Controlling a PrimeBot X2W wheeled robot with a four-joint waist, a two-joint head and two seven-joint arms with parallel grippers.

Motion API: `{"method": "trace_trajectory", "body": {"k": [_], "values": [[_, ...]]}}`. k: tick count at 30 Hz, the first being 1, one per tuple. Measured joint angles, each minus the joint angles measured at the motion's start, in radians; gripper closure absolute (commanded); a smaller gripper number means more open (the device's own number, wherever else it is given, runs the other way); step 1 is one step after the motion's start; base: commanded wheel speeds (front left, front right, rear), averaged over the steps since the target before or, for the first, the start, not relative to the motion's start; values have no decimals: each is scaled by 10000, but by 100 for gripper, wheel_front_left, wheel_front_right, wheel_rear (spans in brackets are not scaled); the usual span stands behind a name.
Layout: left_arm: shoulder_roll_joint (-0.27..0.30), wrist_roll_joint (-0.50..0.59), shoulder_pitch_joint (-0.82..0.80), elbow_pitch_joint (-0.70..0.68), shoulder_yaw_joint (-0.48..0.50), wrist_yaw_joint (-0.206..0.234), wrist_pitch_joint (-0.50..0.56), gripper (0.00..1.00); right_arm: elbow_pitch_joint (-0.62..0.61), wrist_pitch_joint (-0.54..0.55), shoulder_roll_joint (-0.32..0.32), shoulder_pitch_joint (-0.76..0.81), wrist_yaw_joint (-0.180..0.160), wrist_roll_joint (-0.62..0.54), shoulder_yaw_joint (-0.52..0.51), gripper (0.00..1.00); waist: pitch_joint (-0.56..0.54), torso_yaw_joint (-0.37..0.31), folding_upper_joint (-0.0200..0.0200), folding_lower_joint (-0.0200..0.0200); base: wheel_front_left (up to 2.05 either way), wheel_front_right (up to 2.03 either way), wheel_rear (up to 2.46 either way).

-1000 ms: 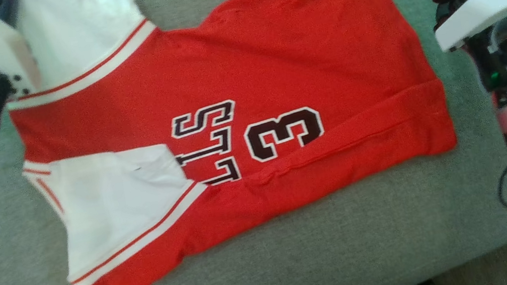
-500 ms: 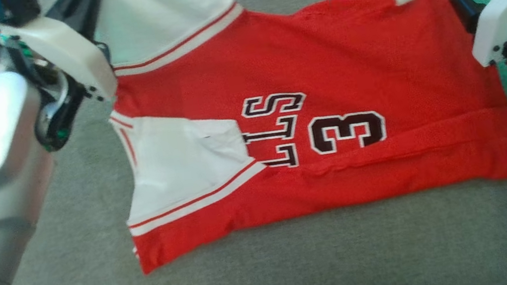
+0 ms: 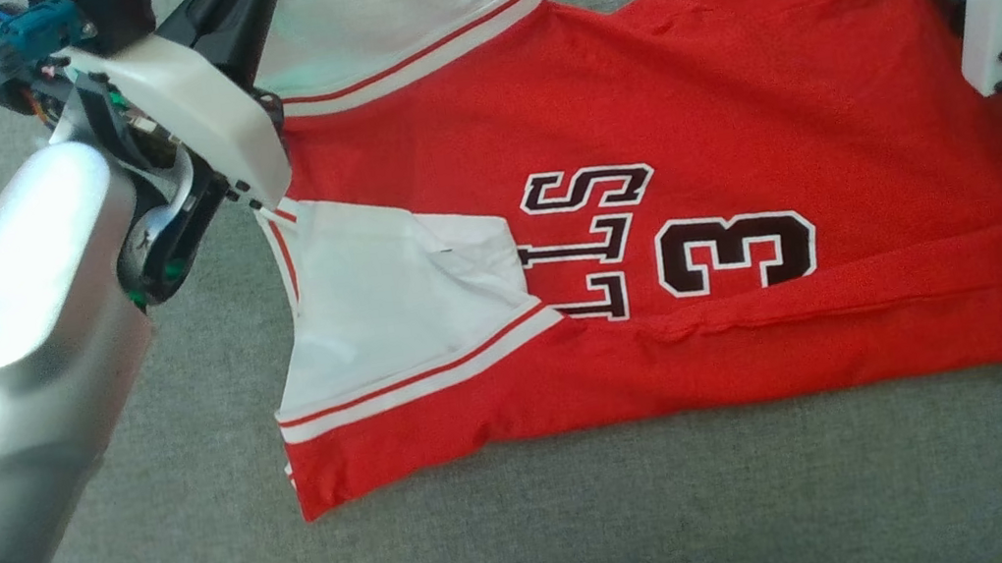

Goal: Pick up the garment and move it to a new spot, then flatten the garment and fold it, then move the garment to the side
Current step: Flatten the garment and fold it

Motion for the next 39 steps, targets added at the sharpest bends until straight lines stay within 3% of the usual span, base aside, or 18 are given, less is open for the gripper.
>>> {"method": "trace_trajectory", "body": {"k": [4, 5, 6, 11, 23, 36, 39], "values": [[4, 0, -11, 6, -10, 48, 12, 100, 299, 140, -8, -389, 0, 211, 313, 0, 90, 41, 0, 0, 0, 0, 0], [4, 0, -12, 23, -10, 81, 12, 100, 370, 186, -8, -461, 0, 314, 387, 58, 103, 45, 0, 0, 0, 0, 0], [8, 0, -13, 65, -10, 92, 12, 100, 412, 201, -8, -521, 0, 395, 468, 100, 112, 43, 0, 0, 0, 0, 0], [100, 36, -58, 479, 13, 253, -38, 100, 506, 86, 71, -716, 0, 817, 771, 100, 134, -42, 0, 0, 0, 0, 0], [192, 543, -1548, 2399, 274, 349, -474, 100, 677, -1519, 648, -1881, 0, 2079, 318, 100, 347, -537, 0, 0, 0, 0, 0], [-610, 982, -2919, 4510, 313, 328, -2347, 100, 945, -3237, 1034, -2740, 0, 2782, 303, 100, 508, -788, 0, -1, 0, 0, 0], [-744, 844, -2854, 4740, 309, 65, -2468, 100, 1014, -3327, 1026, -2708, 0, 3078, 443, 100, 356, -752, 0, -1, 0, 0, 0]]}}
